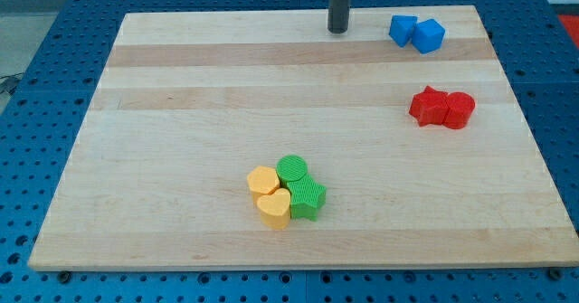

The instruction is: Move the blue cube above the red star

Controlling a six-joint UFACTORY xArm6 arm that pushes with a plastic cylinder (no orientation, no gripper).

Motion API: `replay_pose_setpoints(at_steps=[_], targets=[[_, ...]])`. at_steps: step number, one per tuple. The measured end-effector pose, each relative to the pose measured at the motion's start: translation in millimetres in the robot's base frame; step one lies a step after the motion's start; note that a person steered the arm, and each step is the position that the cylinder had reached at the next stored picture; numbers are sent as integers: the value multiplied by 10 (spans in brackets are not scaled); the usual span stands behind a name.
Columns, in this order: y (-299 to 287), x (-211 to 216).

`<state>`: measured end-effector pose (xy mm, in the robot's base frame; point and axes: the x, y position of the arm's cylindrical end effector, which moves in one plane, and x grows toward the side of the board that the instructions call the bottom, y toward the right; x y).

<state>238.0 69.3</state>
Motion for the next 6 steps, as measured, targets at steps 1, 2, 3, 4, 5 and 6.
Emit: replay_pose_setpoints(at_steps=[1, 2, 3, 4, 5, 6], targets=[[439, -93], [555, -108], [808, -135], [811, -135], [880, 7], [880, 302]])
